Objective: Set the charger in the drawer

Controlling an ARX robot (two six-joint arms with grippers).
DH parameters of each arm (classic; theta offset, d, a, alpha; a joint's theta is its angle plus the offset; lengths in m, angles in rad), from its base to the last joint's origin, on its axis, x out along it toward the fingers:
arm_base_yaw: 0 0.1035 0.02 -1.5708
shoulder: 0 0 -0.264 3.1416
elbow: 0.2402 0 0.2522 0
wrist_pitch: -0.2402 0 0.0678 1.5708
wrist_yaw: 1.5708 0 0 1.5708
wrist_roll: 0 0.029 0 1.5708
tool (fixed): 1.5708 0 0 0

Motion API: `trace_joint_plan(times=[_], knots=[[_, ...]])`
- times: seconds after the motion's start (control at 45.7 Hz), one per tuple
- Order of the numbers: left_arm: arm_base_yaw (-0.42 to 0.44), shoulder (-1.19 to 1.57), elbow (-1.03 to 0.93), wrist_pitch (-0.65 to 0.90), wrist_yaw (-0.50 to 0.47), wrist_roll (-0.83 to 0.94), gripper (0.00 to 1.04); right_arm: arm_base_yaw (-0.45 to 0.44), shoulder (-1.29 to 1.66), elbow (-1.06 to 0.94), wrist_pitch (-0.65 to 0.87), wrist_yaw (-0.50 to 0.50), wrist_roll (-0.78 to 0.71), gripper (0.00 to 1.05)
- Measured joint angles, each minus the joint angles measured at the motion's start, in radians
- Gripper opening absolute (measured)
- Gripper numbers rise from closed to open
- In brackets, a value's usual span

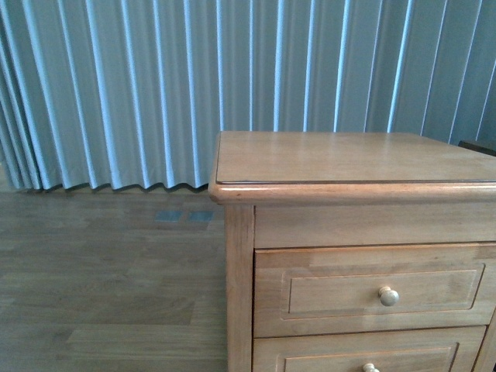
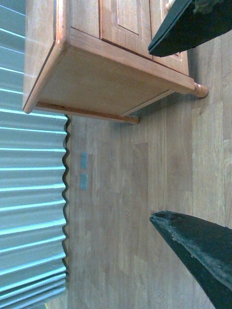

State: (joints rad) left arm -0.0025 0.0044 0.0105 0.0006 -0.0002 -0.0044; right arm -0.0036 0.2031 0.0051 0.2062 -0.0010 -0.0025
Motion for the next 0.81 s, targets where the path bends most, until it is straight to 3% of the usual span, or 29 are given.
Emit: trace_joint_plan(times=[0.131,0.241,0.548,0.81], knots=[[0.0,0.0,0.0,0.0,0.0,0.0,0.99,0.0,-0.03,0.0,-0.029,0.0,0.0,0.02],[0.0,0.0,0.0,0.0,-0.001,0.0,0.99,0.0,-0.171,0.0,-0.197,0.0,0.0,0.02],[0.0,0.0,0.0,0.0,0.0,0.0,0.99,0.0,-0.199,0.0,-0.205,0.0,0.0,0.02],[0.0,0.0,0.0,0.0,0.0,0.0,0.99,0.0,-0.199,0.0,-0.205,0.0,0.0,0.62]])
